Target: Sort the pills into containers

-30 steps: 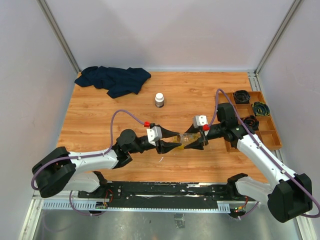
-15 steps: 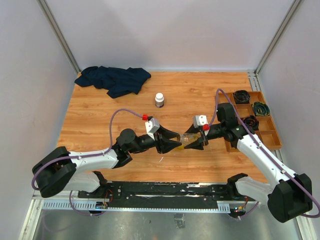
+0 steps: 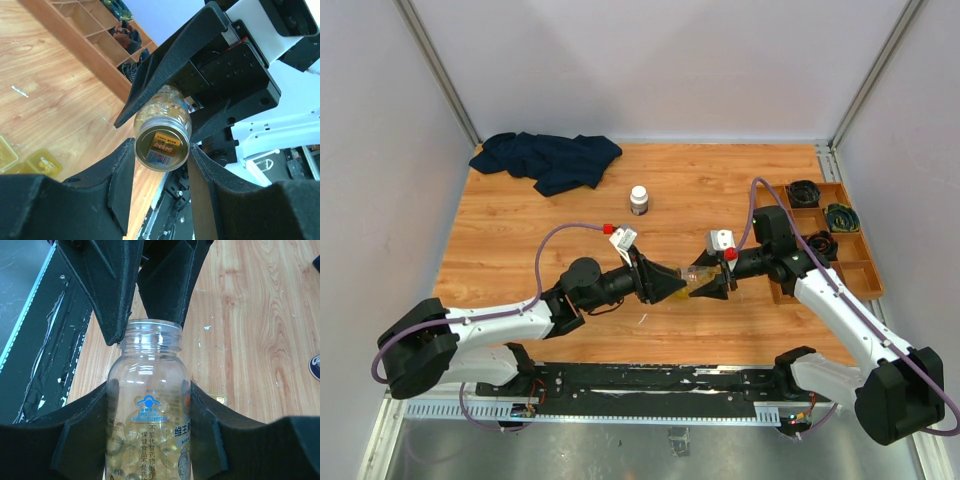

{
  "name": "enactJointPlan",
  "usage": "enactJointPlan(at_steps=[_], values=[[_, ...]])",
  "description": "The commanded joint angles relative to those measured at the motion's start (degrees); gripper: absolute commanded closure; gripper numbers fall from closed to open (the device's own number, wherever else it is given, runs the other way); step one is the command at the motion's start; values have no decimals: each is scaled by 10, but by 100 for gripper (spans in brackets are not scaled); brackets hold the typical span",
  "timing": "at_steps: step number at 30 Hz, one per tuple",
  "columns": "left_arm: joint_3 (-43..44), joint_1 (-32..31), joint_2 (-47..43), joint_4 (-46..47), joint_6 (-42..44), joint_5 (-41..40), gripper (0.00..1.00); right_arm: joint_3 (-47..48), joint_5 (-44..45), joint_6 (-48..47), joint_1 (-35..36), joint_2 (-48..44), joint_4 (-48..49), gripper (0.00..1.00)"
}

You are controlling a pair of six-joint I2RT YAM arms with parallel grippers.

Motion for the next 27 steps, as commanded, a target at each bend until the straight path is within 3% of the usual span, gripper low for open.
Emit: enactJointPlan(at_steps=[1, 7, 10, 14, 18, 27], values=[[23, -6, -4, -14, -33, -25, 64, 11, -29, -12, 2, 0, 4, 99], [16, -6, -20, -11, -19, -15, 22, 11, -29, -13, 2, 0, 3, 99], [3, -5, -33, -11, -6, -19, 9, 11, -30, -12, 2, -1, 3, 99], [-14, -5, -49, -9, 17, -20, 1, 12, -30, -13, 2, -2, 2, 100], [-37, -6, -58, 9, 83, 8, 1, 11, -30, -13, 1, -2, 3, 99], [-93, -6, -89, 95, 320, 136, 1, 11, -29, -13, 0, -1, 2, 100]])
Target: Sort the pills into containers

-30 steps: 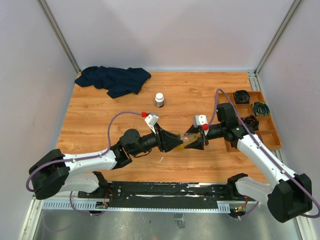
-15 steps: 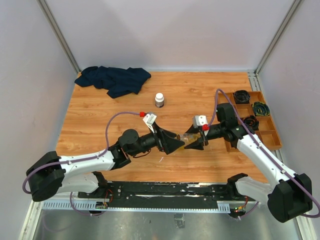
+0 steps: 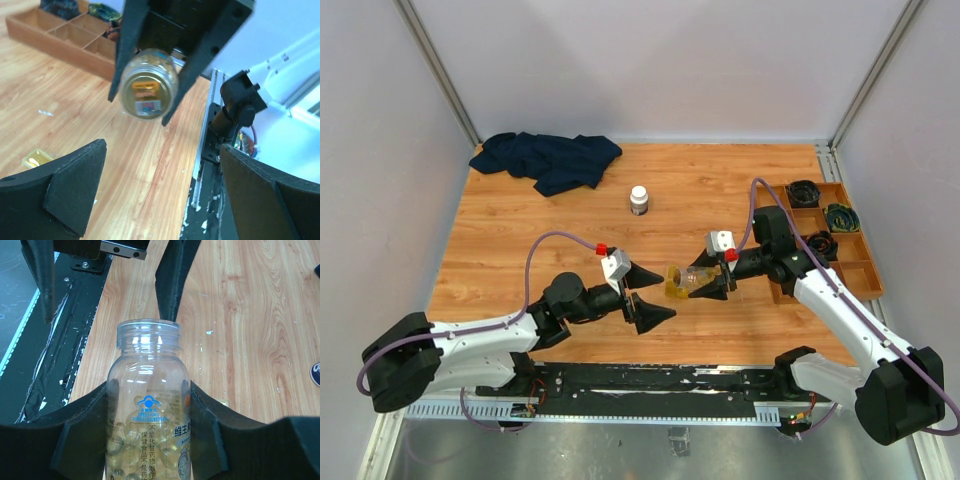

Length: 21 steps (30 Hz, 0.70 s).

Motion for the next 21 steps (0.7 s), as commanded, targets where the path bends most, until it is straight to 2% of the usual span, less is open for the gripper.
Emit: enactJointPlan(at_steps=[1, 5, 9, 15, 21], values=[[-19, -2, -18, 89, 168, 86, 1, 11, -22, -8, 1, -2, 2, 99], [1, 9, 0, 76, 257, 107, 1, 11, -22, -8, -1, -4, 3, 99], [23, 31, 27, 62, 305, 121, 1, 11, -24, -8, -1, -4, 2, 100], [64, 35, 59, 45, 329, 126, 1, 11, -24, -8, -1, -3, 2, 99], [67, 35, 67, 62, 316, 121, 3, 11, -24, -8, -1, -4, 2, 99]])
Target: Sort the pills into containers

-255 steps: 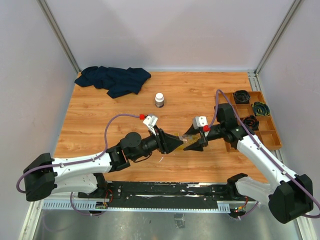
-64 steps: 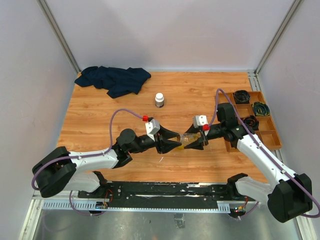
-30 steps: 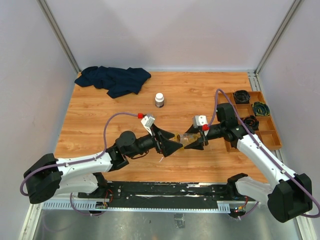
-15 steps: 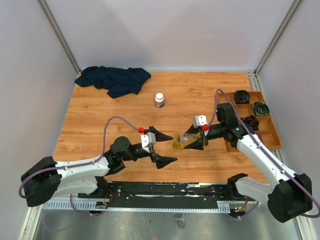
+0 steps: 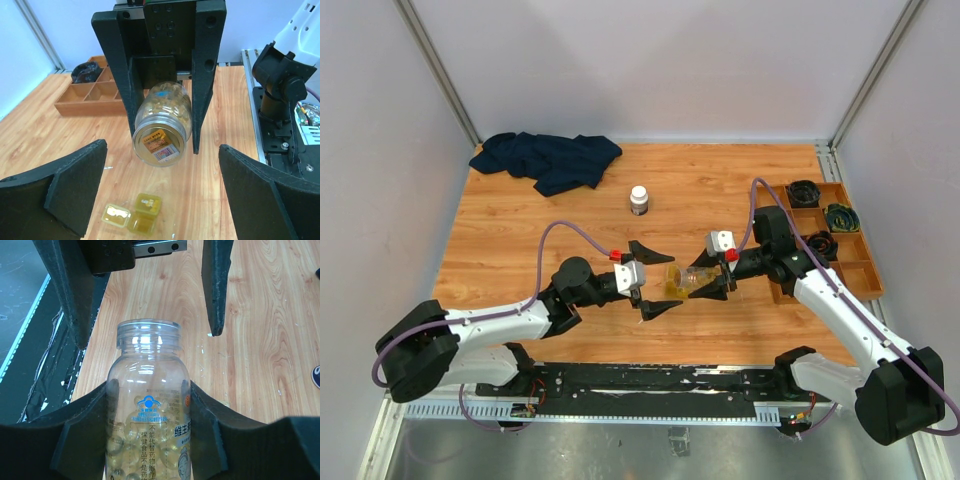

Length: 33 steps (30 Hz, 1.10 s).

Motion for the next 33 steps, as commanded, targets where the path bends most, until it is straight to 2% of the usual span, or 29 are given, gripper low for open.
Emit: enactJointPlan(at_steps=[1, 5, 11, 33], values=[[9, 2, 2, 22, 8, 4, 5, 11, -19, -8, -1, -4, 2, 99], [9, 1, -1, 25, 2, -6, 16, 11, -19, -8, -1, -4, 2, 99], [18, 2, 13, 26, -9, -17, 27, 11, -19, -8, -1, -4, 2, 99], [26, 1, 23, 44, -33, -27, 35, 11, -19, -8, -2, -3, 2, 99]])
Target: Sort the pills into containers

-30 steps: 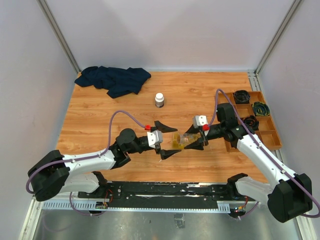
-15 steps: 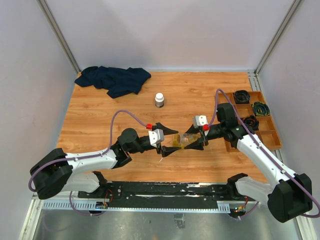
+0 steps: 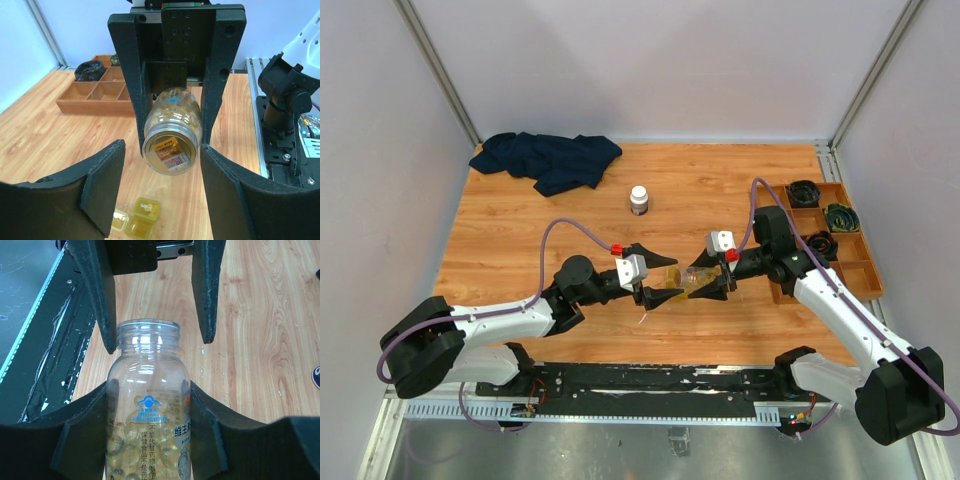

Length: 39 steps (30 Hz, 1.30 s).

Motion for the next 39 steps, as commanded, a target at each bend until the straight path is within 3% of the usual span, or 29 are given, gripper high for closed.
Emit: enactJointPlan(at_steps=[1, 8, 14, 20, 30, 39], values=[[17, 1, 2, 25, -3, -6, 35, 11, -17, -8, -1, -3, 2, 99], [18, 1, 0, 25, -9, -3, 41, 11, -18, -8, -1, -4, 2, 99], [18, 1, -3, 26, -26, 0, 52, 11, -17, -8, -1, -3, 2, 100], [16, 1, -5, 31, -81, 6, 72, 11, -17, -8, -1, -3, 2, 100], [8, 1, -5, 39, -258, -46, 97, 11, -15, -9, -2, -2, 2, 99], [7, -2, -19, 16, -412, -123, 99, 10, -12, -10, -2, 0, 1, 99]])
